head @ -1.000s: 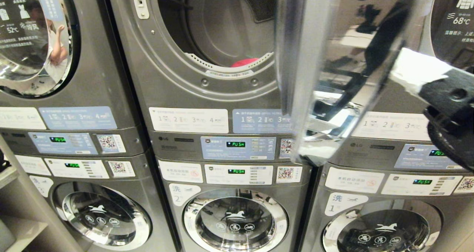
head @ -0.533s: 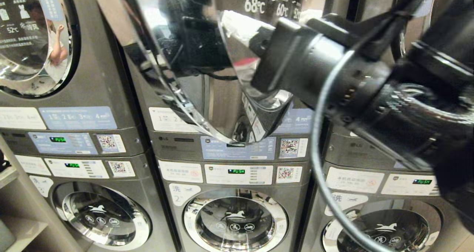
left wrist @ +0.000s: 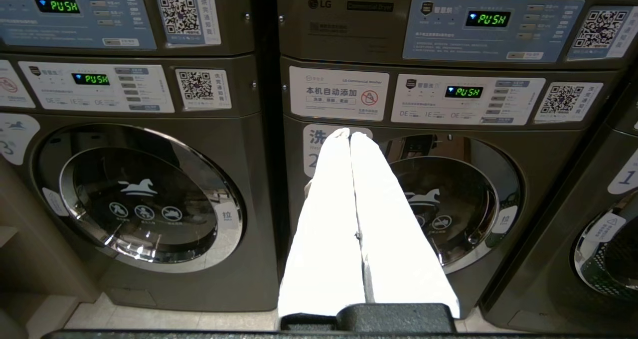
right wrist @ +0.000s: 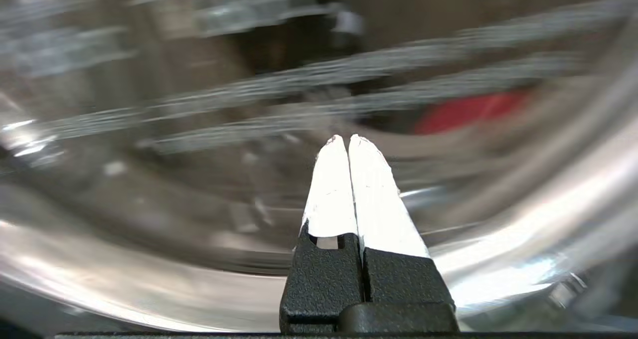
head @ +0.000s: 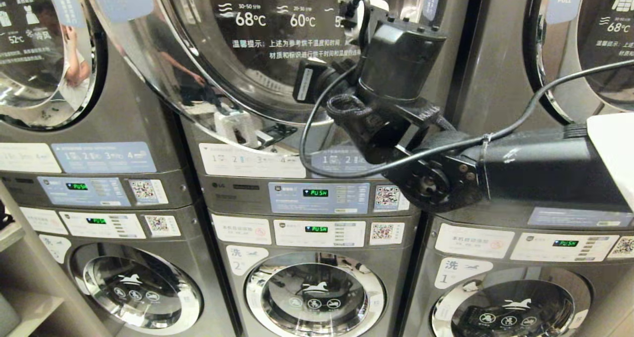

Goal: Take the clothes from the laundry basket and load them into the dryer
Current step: Close the dryer

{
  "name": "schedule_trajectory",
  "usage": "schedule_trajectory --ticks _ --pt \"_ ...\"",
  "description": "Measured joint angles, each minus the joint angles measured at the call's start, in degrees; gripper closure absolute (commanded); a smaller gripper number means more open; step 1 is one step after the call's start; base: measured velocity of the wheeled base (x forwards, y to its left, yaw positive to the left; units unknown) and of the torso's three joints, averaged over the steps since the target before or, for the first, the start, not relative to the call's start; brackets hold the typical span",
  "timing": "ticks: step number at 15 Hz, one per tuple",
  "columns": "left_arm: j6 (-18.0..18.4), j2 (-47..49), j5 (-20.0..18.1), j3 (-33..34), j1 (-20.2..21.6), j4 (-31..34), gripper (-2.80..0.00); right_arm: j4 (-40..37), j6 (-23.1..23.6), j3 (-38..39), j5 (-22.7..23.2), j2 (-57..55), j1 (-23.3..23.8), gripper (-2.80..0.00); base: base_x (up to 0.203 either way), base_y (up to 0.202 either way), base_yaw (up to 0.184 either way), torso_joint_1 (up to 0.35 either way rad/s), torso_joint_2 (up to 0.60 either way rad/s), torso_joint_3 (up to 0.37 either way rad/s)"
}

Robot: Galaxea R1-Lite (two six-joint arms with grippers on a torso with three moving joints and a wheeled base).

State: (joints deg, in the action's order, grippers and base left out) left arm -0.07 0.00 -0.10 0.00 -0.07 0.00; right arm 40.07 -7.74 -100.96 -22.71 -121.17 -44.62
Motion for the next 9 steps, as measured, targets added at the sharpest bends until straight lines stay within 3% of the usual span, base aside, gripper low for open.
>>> schedule_trajectory --ticks 2,5,9 --pt "0.0 0.0 0.0 0.0 0.0 0.0 0.00 -1.2 -0.8 1.4 -1.5 1.9 3.6 0.00 0.000 0.000 0.000 0.000 0.00 0.000" --pt "0.0 0.0 0.0 0.0 0.0 0.0 0.00 -6.5 -1.5 11.5 -1.3 11.9 9.4 0.00 0.000 0.000 0.000 0.000 0.00 0.000" --pt "0.0 0.0 0.0 0.0 0.0 0.0 0.00 -22.0 -1.2 32.0 4.4 34.8 25.4 0.00 0.000 0.000 0.000 0.000 0.00 0.000"
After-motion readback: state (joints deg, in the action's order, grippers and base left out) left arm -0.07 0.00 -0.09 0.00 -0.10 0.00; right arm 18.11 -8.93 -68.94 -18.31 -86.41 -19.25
